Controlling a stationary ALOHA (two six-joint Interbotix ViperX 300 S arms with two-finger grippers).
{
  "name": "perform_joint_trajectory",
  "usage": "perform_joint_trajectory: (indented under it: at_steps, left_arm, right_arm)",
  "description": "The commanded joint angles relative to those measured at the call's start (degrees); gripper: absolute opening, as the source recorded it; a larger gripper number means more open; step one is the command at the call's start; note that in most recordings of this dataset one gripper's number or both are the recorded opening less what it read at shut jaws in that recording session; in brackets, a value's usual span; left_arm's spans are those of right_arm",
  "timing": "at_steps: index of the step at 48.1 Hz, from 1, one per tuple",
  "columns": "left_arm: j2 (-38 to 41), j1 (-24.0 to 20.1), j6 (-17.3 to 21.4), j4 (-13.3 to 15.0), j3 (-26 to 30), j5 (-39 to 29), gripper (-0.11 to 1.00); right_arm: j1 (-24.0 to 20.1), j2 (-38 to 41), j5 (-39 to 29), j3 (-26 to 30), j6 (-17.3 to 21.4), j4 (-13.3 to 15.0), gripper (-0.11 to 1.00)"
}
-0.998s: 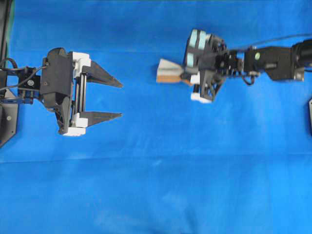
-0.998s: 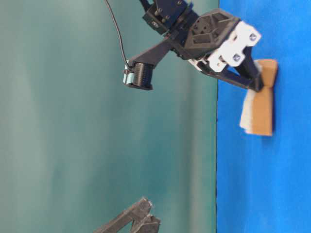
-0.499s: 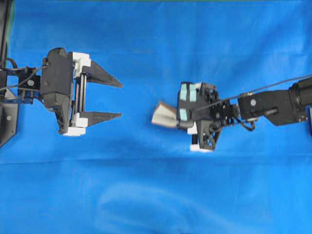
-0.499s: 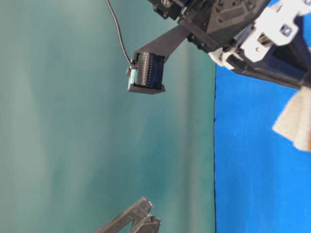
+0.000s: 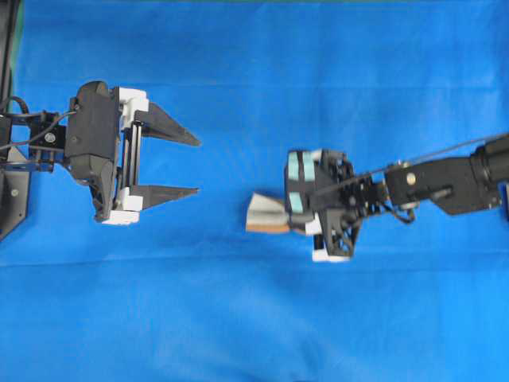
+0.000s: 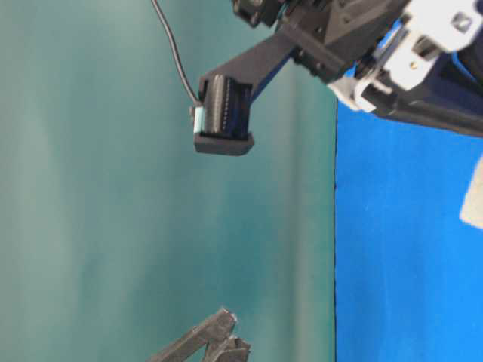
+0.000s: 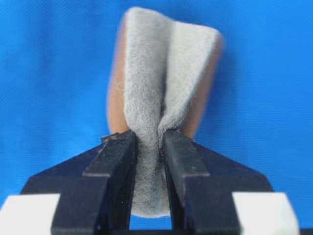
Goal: Hand over the sponge with the left arm and wipe it with the right arm.
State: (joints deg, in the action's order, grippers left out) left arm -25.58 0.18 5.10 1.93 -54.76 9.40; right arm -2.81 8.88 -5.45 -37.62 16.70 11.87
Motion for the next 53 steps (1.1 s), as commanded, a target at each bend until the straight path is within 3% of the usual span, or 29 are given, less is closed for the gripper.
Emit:
perform_joint_trajectory:
  at_steps: [1,13,23,37,53]
  left_arm:
    - [-0.18,0.09,0.0,0.0,-0.18,0.44,0.81]
    - [-0.26,0.18,0.0,0.0,-0.18,0.44,0.81]
    - [-0.18,0.09,0.09,0.0,-0.09,0.44,0.81]
    - [-0.18,0.18,0.18,0.0,-0.09,0.44,0.81]
    - [-0.18,0.18,0.0,0.0,-0.09,0.44,0.81]
  right_arm:
    - [4.48,-1.93,0.0,-0.35,-0.26,2.64,0.25]
    - [16.61,-2.55,1.58,-0.44,-0.44,9.76,0.24]
    - [21.36,-2.55,2.64,0.0,-0.44,12.3,0.24]
    - [18.37,-2.55,3.69,-0.53,0.44,12.04,0.24]
    - [5.01,-2.02,3.34,-0.79,4.13,8.09,0.24]
